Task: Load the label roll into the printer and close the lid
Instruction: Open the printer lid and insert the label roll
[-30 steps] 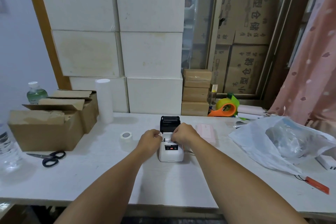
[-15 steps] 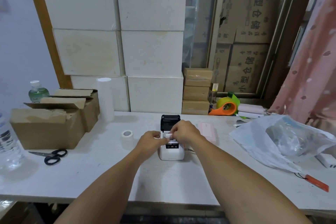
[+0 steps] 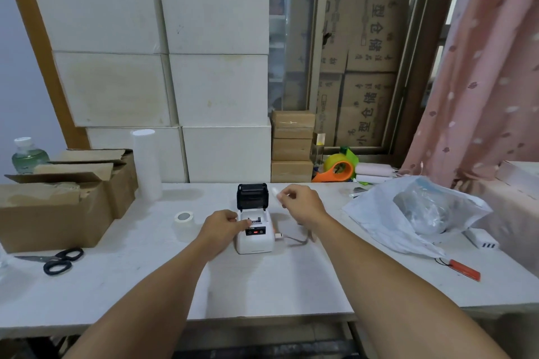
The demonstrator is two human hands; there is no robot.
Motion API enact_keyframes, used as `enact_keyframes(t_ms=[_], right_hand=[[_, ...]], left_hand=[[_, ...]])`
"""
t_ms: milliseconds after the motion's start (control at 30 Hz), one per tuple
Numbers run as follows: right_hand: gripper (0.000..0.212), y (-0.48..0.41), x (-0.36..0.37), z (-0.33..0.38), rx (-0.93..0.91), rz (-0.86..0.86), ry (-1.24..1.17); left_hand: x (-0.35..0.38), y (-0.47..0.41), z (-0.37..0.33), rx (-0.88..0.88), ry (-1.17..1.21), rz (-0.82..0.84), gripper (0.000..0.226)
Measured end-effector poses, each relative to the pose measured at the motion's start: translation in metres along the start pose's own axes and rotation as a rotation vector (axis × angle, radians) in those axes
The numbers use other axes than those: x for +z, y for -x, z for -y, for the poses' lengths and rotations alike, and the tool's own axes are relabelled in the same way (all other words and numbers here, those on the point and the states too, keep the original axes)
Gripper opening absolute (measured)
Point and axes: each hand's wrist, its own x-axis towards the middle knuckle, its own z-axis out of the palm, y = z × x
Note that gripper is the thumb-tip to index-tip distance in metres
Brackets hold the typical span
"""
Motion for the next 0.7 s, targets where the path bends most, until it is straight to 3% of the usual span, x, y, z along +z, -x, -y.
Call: enact_keyframes(t_ms=[233, 400, 533, 700], right_hand=[[0.021, 0.014, -0.023, -0.03, 0.123, -0.108, -0.043], [0.021, 0.02, -0.039, -0.051, 0.215, -0.151, -0.05], [0.027, 0.025, -0.047, -0.066, 0.234, -0.149, 0.013], [0.014, 0.028, -0.048, -0.08, 0.296, -0.177, 0.027]], left_hand=[[0.002, -0.003, 0.002, -0.04, 0.007, -0.031, 0.063], [0.004, 0.0, -0.001, -0.035, -0.01, -0.044, 0.058], [0.003, 0.001, -0.003, -0.03, -0.022, -0.041, 0.04], [0.003, 0.0, 0.0, -0.033, -0.013, -0.043, 0.054]])
